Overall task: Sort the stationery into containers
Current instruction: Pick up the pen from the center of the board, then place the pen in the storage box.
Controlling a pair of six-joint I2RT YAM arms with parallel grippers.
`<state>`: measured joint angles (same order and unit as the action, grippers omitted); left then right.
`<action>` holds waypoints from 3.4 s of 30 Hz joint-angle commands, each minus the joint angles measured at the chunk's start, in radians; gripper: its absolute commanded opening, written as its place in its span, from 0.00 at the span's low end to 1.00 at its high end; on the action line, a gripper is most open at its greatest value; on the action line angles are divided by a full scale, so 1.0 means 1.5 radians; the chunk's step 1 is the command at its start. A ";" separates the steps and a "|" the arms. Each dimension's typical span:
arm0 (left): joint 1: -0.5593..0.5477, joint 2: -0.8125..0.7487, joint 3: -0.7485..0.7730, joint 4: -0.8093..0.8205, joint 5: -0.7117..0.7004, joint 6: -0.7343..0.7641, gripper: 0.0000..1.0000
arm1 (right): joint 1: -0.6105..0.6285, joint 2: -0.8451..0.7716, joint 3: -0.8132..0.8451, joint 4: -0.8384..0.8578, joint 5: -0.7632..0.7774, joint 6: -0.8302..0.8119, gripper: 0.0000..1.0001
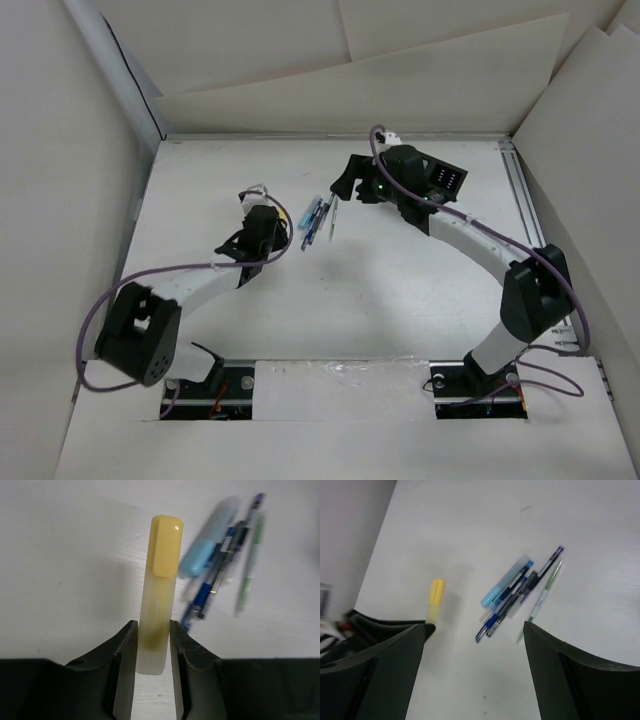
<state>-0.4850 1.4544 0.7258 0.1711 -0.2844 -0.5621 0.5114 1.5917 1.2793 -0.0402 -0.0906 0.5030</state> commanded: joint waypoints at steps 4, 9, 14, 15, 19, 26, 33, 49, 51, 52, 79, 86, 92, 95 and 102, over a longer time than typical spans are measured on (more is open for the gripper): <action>-0.049 -0.169 -0.056 0.107 0.091 0.018 0.01 | 0.040 0.059 0.023 0.010 -0.154 0.027 0.90; -0.055 -0.205 -0.098 0.160 0.165 0.024 0.01 | 0.064 0.074 0.024 0.023 -0.168 0.039 0.90; -0.055 -0.218 -0.113 0.195 0.231 0.030 0.01 | 0.064 0.074 0.024 0.045 -0.190 0.052 0.83; -0.055 -0.218 -0.113 0.195 0.242 0.037 0.01 | 0.064 0.080 0.024 0.045 -0.199 0.052 0.81; -0.061 -0.211 -0.113 0.210 0.250 0.043 0.02 | 0.064 0.092 0.030 0.051 -0.205 0.058 0.71; -0.069 -0.211 -0.113 0.228 0.278 0.043 0.02 | 0.064 0.123 0.030 0.058 -0.219 0.066 0.45; -0.069 -0.197 -0.113 0.229 0.285 0.050 0.21 | 0.064 0.122 0.030 0.065 -0.205 0.066 0.10; -0.069 -0.199 -0.120 0.232 0.217 0.043 0.52 | -0.148 0.019 0.036 0.065 -0.080 0.072 0.03; -0.069 -0.188 -0.120 0.225 0.194 0.043 0.52 | -0.195 0.012 0.043 0.059 -0.009 0.072 0.03; -0.069 -0.178 -0.120 0.218 0.184 0.043 0.52 | -0.207 0.012 0.050 0.059 0.017 0.072 0.03; -0.044 0.012 0.005 0.108 -0.001 -0.003 0.47 | -0.190 0.179 0.165 0.052 0.363 -0.046 0.03; -0.044 0.049 0.049 0.080 -0.031 -0.009 0.47 | -0.169 0.170 0.144 0.052 0.391 -0.052 0.31; -0.044 0.092 0.118 0.039 -0.050 0.026 0.47 | -0.169 0.115 0.113 0.052 0.366 -0.027 0.64; -0.044 0.121 0.148 0.026 -0.067 0.043 0.47 | -0.169 0.066 0.083 0.052 0.353 -0.008 0.67; -0.044 0.185 0.190 0.032 -0.025 0.074 0.42 | -0.126 -0.050 -0.024 0.052 0.337 0.012 0.39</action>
<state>-0.5533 1.7149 0.9714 0.2245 -0.3412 -0.4911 0.2890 1.5845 1.2827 0.0090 0.4381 0.4950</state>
